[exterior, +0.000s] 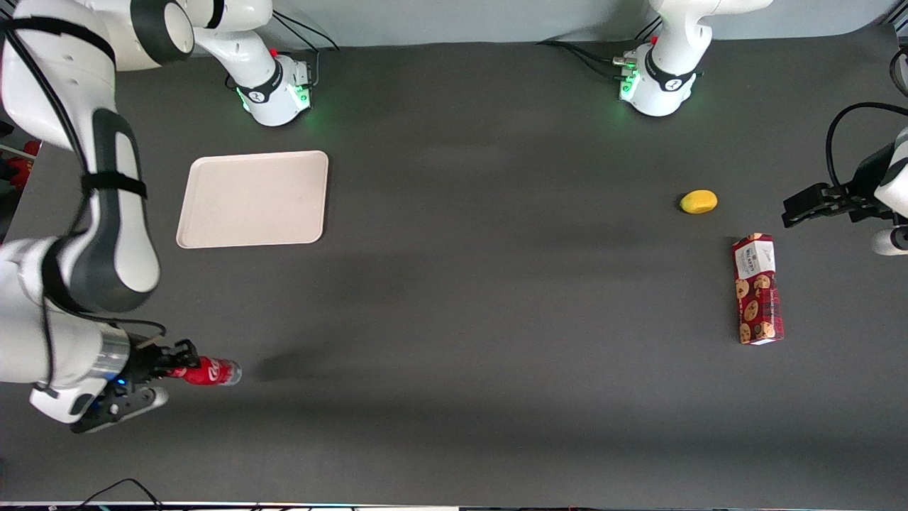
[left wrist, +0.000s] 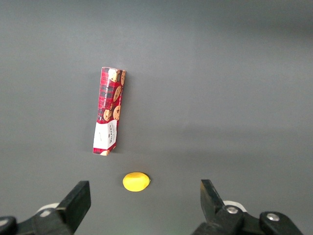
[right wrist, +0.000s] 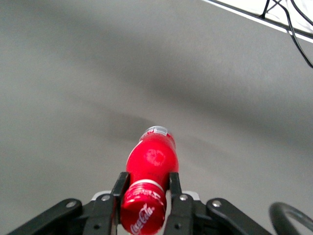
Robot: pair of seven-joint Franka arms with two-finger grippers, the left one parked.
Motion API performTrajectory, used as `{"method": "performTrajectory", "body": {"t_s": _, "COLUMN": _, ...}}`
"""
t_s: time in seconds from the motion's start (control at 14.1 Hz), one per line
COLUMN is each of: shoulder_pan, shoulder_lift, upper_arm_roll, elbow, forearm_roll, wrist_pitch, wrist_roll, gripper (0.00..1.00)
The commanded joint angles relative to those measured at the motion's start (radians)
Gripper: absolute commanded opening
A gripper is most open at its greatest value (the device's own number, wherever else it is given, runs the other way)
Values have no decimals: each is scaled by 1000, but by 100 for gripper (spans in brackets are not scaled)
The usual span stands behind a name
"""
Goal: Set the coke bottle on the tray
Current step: 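Lift the bottle and carry it onto the white tray's corner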
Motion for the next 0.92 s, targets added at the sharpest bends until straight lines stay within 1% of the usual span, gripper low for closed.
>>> {"method": "performTrajectory", "body": {"t_s": 0.0, "shoulder_pan": 15, "shoulder_lift": -121, "upper_arm_roll": -6, "elbow": 29, "forearm_roll": 13, "wrist_pitch": -192, "wrist_roll": -11, "gripper": 0}}
{"method": "performTrajectory", "body": {"t_s": 0.14, "shoulder_pan": 20, "shoulder_lift": -174, "upper_arm_roll": -6, "elbow": 41, "forearm_roll": -1, "wrist_pitch": -284, "wrist_roll": 12, "gripper": 0}}
{"method": "performTrajectory", "body": {"t_s": 0.35, "shoulder_pan": 23, "shoulder_lift": -182, "upper_arm_roll": -8, "elbow": 37, "forearm_roll": -19, "wrist_pitch": -287, "wrist_roll": 9, "gripper": 0}}
{"method": "performTrajectory", "body": {"t_s": 0.43, "shoulder_pan": 25, "shoulder_lift": -184, "upper_arm_roll": -7, "elbow": 25, "forearm_roll": -39, "wrist_pitch": -286, "wrist_roll": 15, "gripper": 0}}
{"method": "performTrajectory", "body": {"t_s": 0.5, "shoulder_pan": 25, "shoulder_lift": -187, "upper_arm_roll": -3, "elbow": -1, "forearm_roll": -56, "wrist_pitch": -281, "wrist_roll": 26, "gripper": 0}}
{"method": "performTrajectory", "body": {"t_s": 0.57, "shoulder_pan": 25, "shoulder_lift": -207, "upper_arm_roll": -5, "elbow": -45, "forearm_roll": -59, "wrist_pitch": -274, "wrist_roll": 28, "gripper": 0}}
{"method": "performTrajectory", "body": {"t_s": 0.64, "shoulder_pan": 25, "shoulder_lift": -236, "upper_arm_roll": -8, "elbow": -113, "forearm_roll": -59, "wrist_pitch": -252, "wrist_roll": 29, "gripper": 0}}
{"method": "performTrajectory", "body": {"t_s": 0.71, "shoulder_pan": 23, "shoulder_lift": -292, "upper_arm_roll": -10, "elbow": -224, "forearm_roll": -61, "wrist_pitch": -191, "wrist_roll": 29, "gripper": 0}}
{"method": "performTrajectory", "body": {"t_s": 0.85, "shoulder_pan": 25, "shoulder_lift": -467, "upper_arm_roll": -13, "elbow": -526, "forearm_roll": -64, "wrist_pitch": -14, "wrist_roll": 34, "gripper": 0}}
